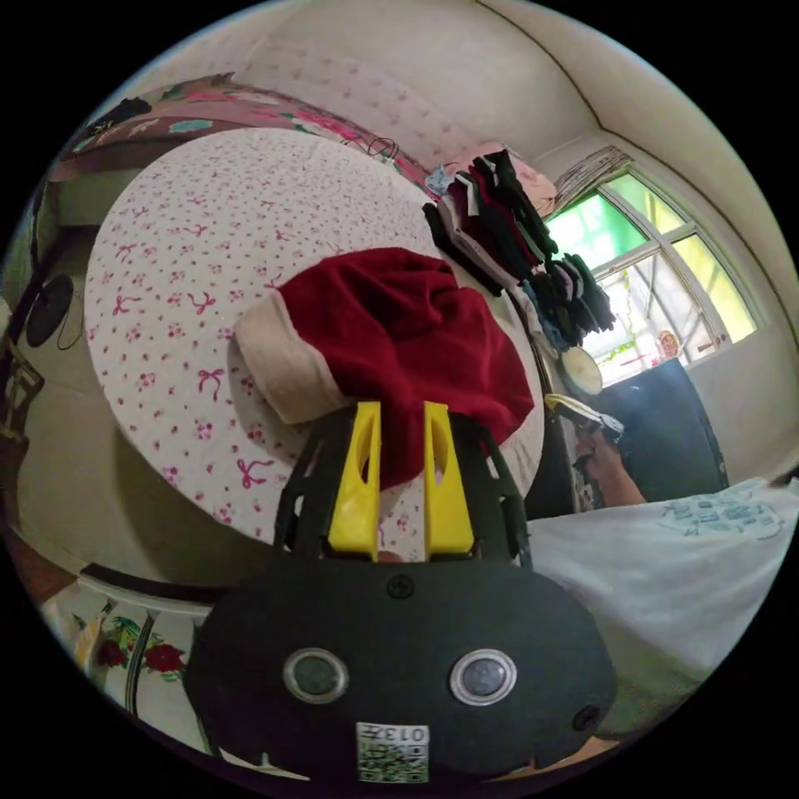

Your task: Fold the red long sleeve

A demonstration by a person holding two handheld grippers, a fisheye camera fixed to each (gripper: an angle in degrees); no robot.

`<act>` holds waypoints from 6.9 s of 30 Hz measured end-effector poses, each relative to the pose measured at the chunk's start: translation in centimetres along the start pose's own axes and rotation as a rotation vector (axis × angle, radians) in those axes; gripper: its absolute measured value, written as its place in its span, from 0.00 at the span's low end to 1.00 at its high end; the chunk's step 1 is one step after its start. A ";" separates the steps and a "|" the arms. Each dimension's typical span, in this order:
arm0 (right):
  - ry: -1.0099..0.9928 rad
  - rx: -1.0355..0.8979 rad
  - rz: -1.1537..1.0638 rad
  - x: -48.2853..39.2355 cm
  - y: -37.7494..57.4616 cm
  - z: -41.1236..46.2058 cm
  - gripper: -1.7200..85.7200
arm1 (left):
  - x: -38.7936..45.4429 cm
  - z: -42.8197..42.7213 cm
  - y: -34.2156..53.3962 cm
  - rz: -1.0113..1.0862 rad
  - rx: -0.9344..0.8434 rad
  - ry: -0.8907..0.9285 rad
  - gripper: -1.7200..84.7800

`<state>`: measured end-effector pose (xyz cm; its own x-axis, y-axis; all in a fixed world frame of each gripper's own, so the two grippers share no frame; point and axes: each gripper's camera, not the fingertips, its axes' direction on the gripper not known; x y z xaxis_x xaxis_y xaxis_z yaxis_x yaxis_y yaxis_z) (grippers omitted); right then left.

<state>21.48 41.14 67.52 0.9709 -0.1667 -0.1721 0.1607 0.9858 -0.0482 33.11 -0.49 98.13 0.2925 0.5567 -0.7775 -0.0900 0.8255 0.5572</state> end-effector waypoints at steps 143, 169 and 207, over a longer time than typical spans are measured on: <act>-0.327 0.310 0.057 29.3 -6.1 5.8 0.05 | 19.5 0.3 -23.5 0.388 0.294 -0.182 0.03; -0.135 -0.181 -0.105 15.2 -2.3 10.1 0.16 | 2.5 -5.5 -4.9 0.041 0.085 -0.150 0.21; 0.306 -0.131 0.294 27.8 -13.0 13.2 0.06 | -6.0 1.6 -25.8 0.033 0.230 -0.274 0.10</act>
<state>48.71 23.96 76.36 0.8712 0.1030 -0.4799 -0.1575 0.9847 -0.0746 35.17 -25.27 88.90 0.5404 0.5114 -0.6681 0.1040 0.7474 0.6562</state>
